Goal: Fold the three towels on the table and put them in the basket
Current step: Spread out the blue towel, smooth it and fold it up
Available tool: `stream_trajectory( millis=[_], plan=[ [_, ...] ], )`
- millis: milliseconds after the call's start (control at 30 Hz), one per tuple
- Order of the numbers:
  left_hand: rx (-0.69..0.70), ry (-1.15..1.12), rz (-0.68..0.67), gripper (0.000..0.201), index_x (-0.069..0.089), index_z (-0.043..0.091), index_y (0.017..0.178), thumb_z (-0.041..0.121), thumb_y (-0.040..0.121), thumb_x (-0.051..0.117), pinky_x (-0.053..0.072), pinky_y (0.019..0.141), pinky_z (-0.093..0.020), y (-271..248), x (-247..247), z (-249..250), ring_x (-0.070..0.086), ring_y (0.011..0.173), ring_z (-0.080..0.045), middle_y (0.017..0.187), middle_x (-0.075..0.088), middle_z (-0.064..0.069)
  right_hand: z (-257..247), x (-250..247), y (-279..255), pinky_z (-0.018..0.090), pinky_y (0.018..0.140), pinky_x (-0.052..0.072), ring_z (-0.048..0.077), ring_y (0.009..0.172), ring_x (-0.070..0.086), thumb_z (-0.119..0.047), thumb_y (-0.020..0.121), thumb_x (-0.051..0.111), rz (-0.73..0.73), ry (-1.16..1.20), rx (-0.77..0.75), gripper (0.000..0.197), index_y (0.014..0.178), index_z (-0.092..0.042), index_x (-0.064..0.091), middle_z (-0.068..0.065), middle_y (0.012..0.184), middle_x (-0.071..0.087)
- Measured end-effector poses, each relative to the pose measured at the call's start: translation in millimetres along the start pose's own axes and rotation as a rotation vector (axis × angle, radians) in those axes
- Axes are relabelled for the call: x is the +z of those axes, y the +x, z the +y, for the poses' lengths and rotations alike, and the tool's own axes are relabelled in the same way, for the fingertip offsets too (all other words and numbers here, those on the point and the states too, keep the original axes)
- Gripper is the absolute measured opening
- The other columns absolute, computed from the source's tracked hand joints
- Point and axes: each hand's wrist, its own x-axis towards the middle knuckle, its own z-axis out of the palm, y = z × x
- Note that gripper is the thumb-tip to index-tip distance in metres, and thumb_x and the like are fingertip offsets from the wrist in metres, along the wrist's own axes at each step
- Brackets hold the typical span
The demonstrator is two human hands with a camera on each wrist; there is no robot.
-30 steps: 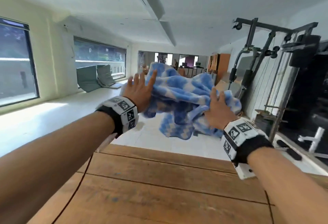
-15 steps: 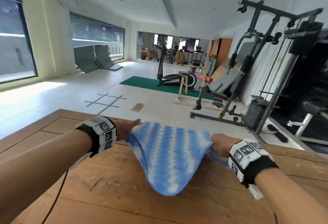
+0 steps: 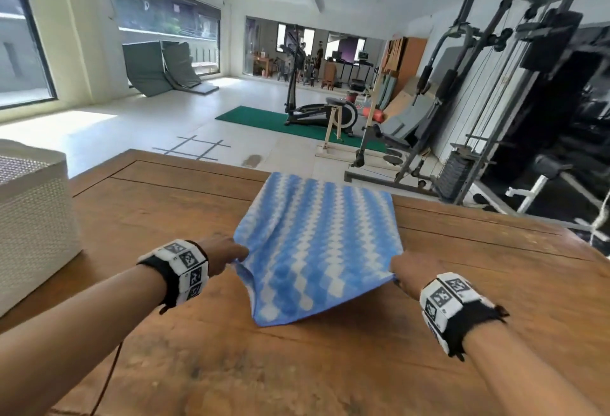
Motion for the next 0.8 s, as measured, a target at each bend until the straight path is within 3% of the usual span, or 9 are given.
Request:
stream_trajectory(
  millis=[100,233,300,367,467,533,600,700,800],
  plan=[
    [0.008,-0.111,-0.014,0.035,0.065,0.010,0.111,-0.002,0.083,0.049,0.046,0.087,-0.031,-14,28,22,0.058,0.108,-0.030,0.116,0.063,-0.012,-26,30,-23,0.036,0.096,0.045,0.028,0.122,0.054,-0.018,0.098,0.045,-0.078,0.022,-0.003,0.032,0.128,-0.012,0.053,0.011,0.132,0.055],
    [-0.062,-0.163,-0.053,0.021,0.069,0.005,0.098,0.007,0.084,0.054,0.046,0.076,-0.029,-26,53,48,0.058,0.085,-0.027,0.106,0.067,-0.015,-44,66,-39,0.037,0.100,0.042,0.028,0.124,0.052,-0.015,0.096,0.047,-0.160,0.021,0.007,0.033,0.129,-0.013,0.051,0.010,0.133,0.053],
    [-0.075,-0.067,-0.074,0.029,0.069,0.009,0.101,0.028,0.092,0.049,0.043,0.092,-0.034,-26,63,57,0.057,0.096,-0.028,0.107,0.066,-0.014,-49,80,-42,0.038,0.106,0.036,0.028,0.126,0.049,-0.015,0.096,0.047,-0.151,0.018,0.009,0.033,0.128,-0.013,0.053,0.009,0.132,0.053],
    [-0.073,0.022,-0.008,0.039,0.066,0.014,0.105,0.044,0.093,0.043,0.031,0.105,-0.040,-21,68,63,0.045,0.118,-0.028,0.114,0.062,-0.008,-52,90,-39,0.040,0.110,0.031,0.028,0.128,0.047,-0.014,0.096,0.045,-0.147,0.005,0.022,0.034,0.128,-0.014,0.054,0.008,0.132,0.054],
    [-0.031,-0.040,0.098,0.041,0.053,0.020,0.126,0.039,0.089,0.049,0.021,0.111,-0.038,-1,77,71,0.029,0.135,-0.026,0.131,0.050,-0.005,-56,99,-28,0.041,0.112,0.029,0.029,0.132,0.039,-0.014,0.097,0.041,-0.204,0.033,0.065,0.036,0.131,-0.016,0.051,0.009,0.136,0.048],
    [-0.053,-0.118,-0.040,0.060,0.035,0.025,0.143,0.041,0.089,0.052,0.021,0.112,-0.039,12,90,76,0.025,0.138,-0.029,0.142,0.039,-0.008,-60,98,-21,0.042,0.112,0.027,0.030,0.132,0.036,-0.017,0.095,0.046,-0.216,0.061,0.067,0.039,0.134,-0.015,0.048,0.011,0.139,0.042],
    [-0.115,-0.166,-0.184,0.071,0.020,0.029,0.149,0.048,0.089,0.052,0.024,0.112,-0.043,22,101,78,0.023,0.140,-0.032,0.149,0.028,-0.011,-69,97,-10,0.042,0.110,0.027,0.032,0.133,0.033,-0.022,0.090,0.055,-0.204,0.120,-0.007,0.052,0.139,-0.011,0.038,0.014,0.143,0.034],
    [-0.120,-0.194,-0.212,0.055,0.032,0.029,0.145,0.038,0.094,0.051,0.036,0.105,-0.043,32,106,75,0.035,0.132,-0.032,0.142,0.038,-0.010,-89,86,9,0.044,0.115,0.023,0.033,0.140,0.022,-0.032,0.088,0.062,-0.306,0.327,-0.185,0.075,0.148,-0.011,0.023,0.014,0.154,0.019],
    [-0.101,-0.220,-0.134,0.033,0.053,0.018,0.126,0.023,0.093,0.052,0.043,0.093,-0.039,42,95,66,0.047,0.117,-0.031,0.126,0.053,-0.010,-116,76,38,0.044,0.113,0.028,0.030,0.142,0.023,-0.037,0.093,0.054,-0.287,0.463,-0.269,0.068,0.150,-0.013,0.023,0.012,0.155,0.019]
  ],
)
